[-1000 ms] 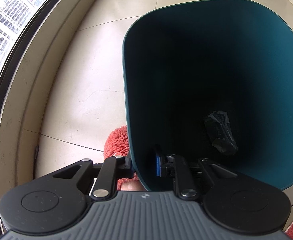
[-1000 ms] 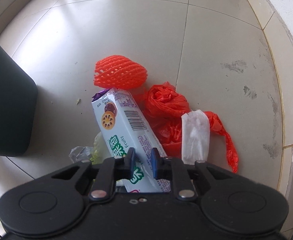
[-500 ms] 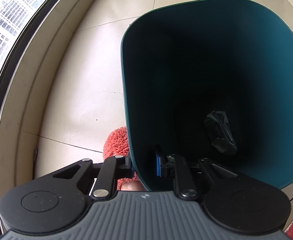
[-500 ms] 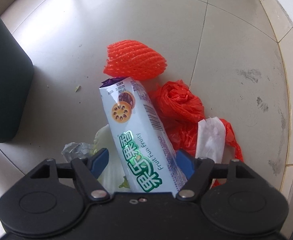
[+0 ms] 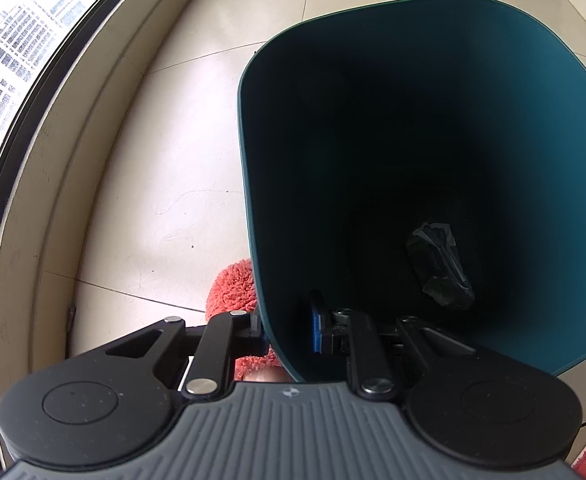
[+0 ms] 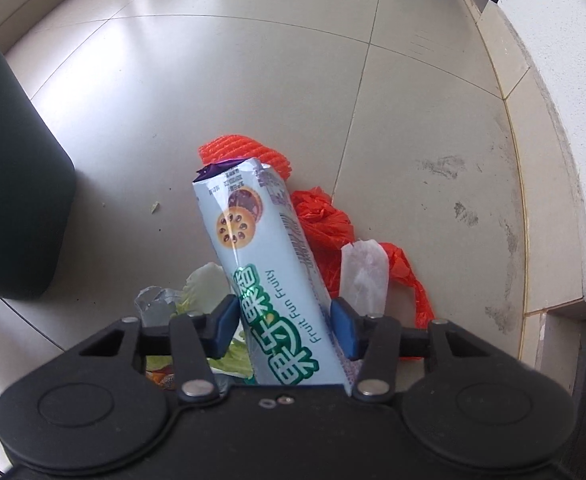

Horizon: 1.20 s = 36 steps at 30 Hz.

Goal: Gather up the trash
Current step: 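Carry the snack box over the bin with the right tool and release it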

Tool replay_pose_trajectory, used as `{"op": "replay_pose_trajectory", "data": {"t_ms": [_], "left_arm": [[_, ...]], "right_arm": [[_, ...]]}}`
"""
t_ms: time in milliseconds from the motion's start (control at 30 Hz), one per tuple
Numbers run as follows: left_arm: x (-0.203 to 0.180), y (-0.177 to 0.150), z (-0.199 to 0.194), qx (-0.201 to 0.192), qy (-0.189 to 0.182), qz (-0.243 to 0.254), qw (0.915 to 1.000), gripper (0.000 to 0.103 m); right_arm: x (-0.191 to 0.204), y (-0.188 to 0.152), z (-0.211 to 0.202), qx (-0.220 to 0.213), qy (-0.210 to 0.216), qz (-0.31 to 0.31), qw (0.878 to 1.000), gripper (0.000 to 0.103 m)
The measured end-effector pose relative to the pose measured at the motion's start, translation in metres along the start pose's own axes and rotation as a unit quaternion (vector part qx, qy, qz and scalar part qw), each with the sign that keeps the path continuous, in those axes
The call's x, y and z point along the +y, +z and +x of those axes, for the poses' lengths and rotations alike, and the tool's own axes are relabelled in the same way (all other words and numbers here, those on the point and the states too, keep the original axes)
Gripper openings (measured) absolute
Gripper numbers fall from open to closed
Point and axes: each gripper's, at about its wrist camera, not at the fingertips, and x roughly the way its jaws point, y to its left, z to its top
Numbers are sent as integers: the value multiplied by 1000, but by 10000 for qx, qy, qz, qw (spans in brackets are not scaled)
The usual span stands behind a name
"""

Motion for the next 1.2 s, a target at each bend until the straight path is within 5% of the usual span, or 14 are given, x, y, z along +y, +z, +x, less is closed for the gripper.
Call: {"op": "replay_pose_trajectory", "data": {"t_ms": [233, 633, 900, 1200], "left_arm": [[3, -3, 1, 36, -97, -38, 9999, 17], [15, -3, -7, -79, -350, -179, 9992, 16], [32, -2, -8, -68, -596, -322, 9977, 16], [47, -3, -4, -43, -828, -435, 9956, 16]], "right_arm": [[12, 15, -84, -427, 264, 241, 9985, 48], [117, 60, -203, -1067, 957, 154, 9896, 49], [198, 102, -206, -1147, 1420, 1, 9832, 49], [254, 144, -147, -742, 1493, -73, 9860, 49]]}}
